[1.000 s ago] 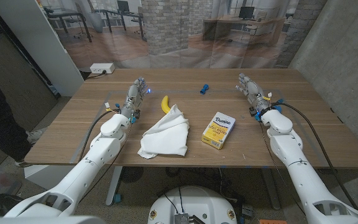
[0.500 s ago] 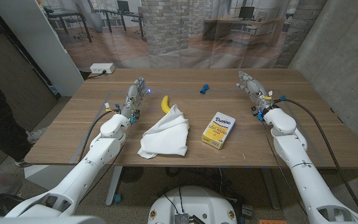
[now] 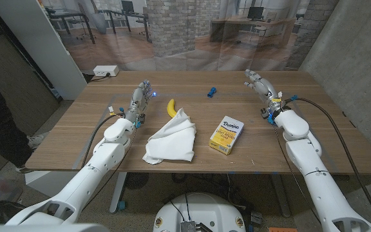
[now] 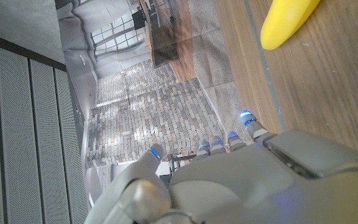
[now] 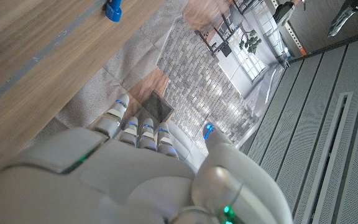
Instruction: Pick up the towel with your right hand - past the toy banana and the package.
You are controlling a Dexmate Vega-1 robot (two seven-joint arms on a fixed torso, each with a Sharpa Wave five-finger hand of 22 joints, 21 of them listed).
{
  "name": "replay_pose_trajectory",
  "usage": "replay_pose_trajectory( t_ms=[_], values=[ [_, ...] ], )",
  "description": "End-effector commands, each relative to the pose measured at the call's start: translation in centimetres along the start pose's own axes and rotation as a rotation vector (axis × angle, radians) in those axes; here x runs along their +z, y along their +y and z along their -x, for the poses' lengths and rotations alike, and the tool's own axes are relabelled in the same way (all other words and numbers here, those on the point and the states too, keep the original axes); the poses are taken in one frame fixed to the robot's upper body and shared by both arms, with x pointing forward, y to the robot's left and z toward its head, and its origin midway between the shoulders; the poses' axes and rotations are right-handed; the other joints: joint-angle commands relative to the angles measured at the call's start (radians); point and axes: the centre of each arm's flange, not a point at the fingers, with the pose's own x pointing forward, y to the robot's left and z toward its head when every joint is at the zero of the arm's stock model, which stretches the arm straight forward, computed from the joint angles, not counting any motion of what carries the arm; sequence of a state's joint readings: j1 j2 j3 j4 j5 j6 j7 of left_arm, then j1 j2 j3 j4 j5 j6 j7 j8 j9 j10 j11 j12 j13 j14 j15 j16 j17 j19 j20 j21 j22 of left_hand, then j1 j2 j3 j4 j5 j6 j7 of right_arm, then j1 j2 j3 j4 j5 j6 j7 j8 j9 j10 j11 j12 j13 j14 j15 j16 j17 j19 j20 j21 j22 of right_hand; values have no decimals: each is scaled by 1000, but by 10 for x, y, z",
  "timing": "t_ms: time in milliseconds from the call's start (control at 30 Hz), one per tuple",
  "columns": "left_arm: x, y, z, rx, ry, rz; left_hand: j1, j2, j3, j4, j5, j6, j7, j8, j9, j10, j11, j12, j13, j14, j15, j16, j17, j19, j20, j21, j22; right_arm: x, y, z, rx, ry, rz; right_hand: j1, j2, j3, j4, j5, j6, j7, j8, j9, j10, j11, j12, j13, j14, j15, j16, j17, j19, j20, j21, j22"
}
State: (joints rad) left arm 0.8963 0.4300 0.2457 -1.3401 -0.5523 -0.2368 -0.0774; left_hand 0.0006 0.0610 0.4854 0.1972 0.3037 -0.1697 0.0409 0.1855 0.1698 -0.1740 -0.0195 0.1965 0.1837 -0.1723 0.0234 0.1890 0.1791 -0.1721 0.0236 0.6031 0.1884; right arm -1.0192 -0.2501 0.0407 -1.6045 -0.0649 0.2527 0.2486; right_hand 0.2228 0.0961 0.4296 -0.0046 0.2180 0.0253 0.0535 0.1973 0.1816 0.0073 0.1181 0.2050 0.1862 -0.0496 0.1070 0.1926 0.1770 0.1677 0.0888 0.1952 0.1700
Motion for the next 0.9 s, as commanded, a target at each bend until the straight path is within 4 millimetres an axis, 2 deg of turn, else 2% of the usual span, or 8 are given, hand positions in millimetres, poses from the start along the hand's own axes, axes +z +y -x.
replay_pose_trajectory(
  t_ms=[33, 900],
  values=[
    [0, 0, 0, -4, -2, 1, 3, 124, 7, -3, 5, -168, -7, 2, 6, -167, 3, 6, 3, -204, 3, 10, 5, -171, 7, 4, 2, 22, 6, 0, 12, -49, 86, 16, 0, 5, -10, -2, 5, 4, 3, 3, 9, 3, 0, 2, 3, -2, -1, 0, 5, -11, 1, 2],
    [-2, 3, 0, -4, -9, 12, 3, 124, 7, -3, 6, -168, -7, 0, 6, -167, 1, 5, 3, -204, 3, 9, 4, -170, 7, 2, 1, 68, 19, 0, 33, -146, 253, 39, 7, 12, -35, -8, 15, 4, 2, 3, 20, 0, 0, 2, 6, -10, -3, -1, 6, -19, 0, 2]
  ],
)
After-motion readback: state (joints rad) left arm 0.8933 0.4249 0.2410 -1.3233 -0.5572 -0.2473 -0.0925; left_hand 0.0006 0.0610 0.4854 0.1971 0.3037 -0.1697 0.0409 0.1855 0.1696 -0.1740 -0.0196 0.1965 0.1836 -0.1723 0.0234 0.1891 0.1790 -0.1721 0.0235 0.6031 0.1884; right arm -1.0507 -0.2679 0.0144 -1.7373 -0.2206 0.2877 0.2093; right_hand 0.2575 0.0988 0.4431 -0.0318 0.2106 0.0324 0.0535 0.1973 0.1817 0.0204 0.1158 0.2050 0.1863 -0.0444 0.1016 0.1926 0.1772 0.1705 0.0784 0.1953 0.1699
